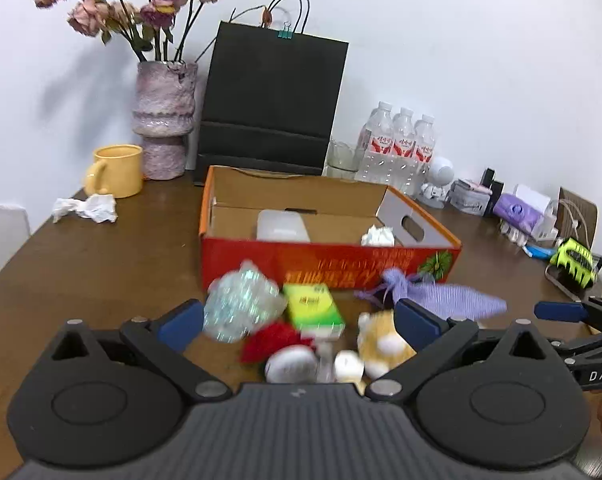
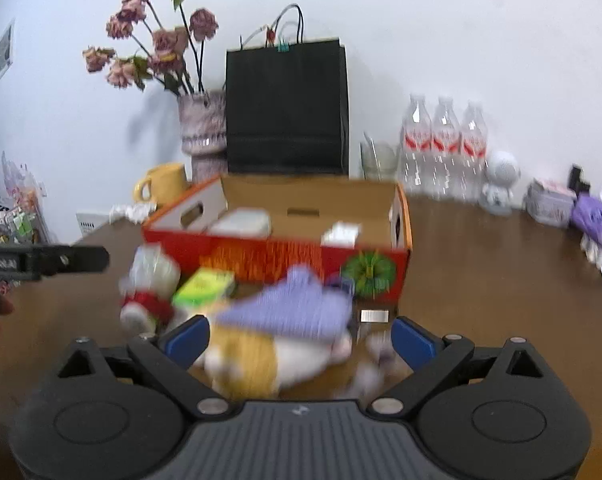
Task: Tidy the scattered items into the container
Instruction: 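Grasp the white round tin with left gripper while right gripper grasps the blue wrapper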
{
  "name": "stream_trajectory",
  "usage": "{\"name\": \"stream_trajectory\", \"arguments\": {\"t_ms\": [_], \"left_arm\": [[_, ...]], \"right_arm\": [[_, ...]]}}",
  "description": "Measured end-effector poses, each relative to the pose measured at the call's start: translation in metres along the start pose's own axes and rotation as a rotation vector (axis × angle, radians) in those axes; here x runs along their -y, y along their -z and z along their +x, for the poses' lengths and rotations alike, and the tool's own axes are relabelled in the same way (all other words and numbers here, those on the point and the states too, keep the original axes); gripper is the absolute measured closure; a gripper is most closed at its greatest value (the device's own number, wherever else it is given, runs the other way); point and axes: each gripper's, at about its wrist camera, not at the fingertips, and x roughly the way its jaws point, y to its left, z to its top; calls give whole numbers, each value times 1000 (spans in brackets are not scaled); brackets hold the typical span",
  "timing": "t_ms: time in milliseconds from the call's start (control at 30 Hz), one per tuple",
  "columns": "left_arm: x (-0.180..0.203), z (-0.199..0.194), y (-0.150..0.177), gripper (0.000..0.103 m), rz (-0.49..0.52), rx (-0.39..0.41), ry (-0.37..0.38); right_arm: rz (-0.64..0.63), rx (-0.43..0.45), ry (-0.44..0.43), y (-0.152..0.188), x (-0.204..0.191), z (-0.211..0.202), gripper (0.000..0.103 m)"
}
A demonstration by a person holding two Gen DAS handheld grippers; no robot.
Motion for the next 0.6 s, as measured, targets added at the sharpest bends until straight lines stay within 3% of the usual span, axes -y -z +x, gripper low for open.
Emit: {"name": "stream_trajectory", "arguments": {"t_ms": [100, 300, 600], "left_arm": [[3, -14, 18, 0, 4, 11, -27], [3, -21, 45, 0, -57, -40, -51], [11, -11, 51, 0, -20, -70, -82]], "right_arm": [[13, -17, 15, 22, -5, -6, 5], [31, -28, 32, 47, -16, -13, 5], [21, -67, 52, 54, -22, -2, 5]]}}
